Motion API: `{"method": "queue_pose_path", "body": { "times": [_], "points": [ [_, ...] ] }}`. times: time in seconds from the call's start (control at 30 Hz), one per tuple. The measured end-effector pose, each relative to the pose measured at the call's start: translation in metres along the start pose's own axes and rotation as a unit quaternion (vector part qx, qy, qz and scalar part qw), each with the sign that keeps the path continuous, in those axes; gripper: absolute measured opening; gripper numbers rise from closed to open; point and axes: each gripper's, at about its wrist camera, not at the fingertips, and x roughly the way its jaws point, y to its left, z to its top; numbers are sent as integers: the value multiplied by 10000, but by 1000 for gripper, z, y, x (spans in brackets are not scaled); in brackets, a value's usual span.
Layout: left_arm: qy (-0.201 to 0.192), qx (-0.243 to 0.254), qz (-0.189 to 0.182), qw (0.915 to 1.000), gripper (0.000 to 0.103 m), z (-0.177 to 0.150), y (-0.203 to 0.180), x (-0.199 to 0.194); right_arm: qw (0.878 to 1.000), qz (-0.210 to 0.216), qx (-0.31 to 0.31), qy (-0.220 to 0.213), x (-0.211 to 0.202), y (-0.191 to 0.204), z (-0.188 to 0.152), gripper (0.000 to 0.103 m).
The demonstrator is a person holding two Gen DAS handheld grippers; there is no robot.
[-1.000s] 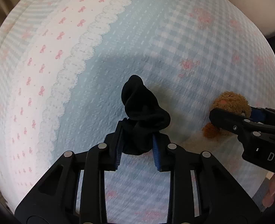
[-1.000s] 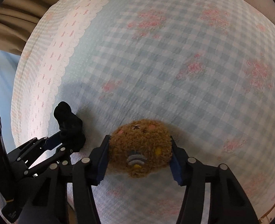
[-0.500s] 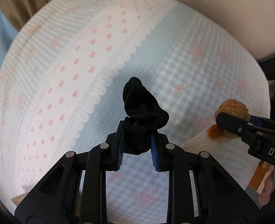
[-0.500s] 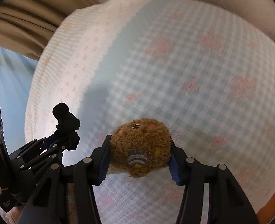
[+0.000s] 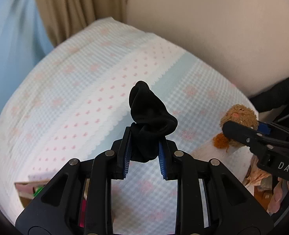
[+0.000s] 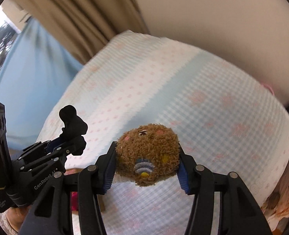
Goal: Organize soft objects
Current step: 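Lift and carry the black sock and brown ring toy with both tools to the box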
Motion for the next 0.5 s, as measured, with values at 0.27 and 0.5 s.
{"method": "queue_pose_path", "body": {
  "times": [0.27,0.5],
  "points": [
    [-480,-386,157,9980,21,-45,63,-91,9967,334,-698,-249,-41,91,-33,50],
    [-585,-659,552,9946,21,-104,136,-148,9922,659,-1037,-194,-39,171,-74,50]
  ]
}}
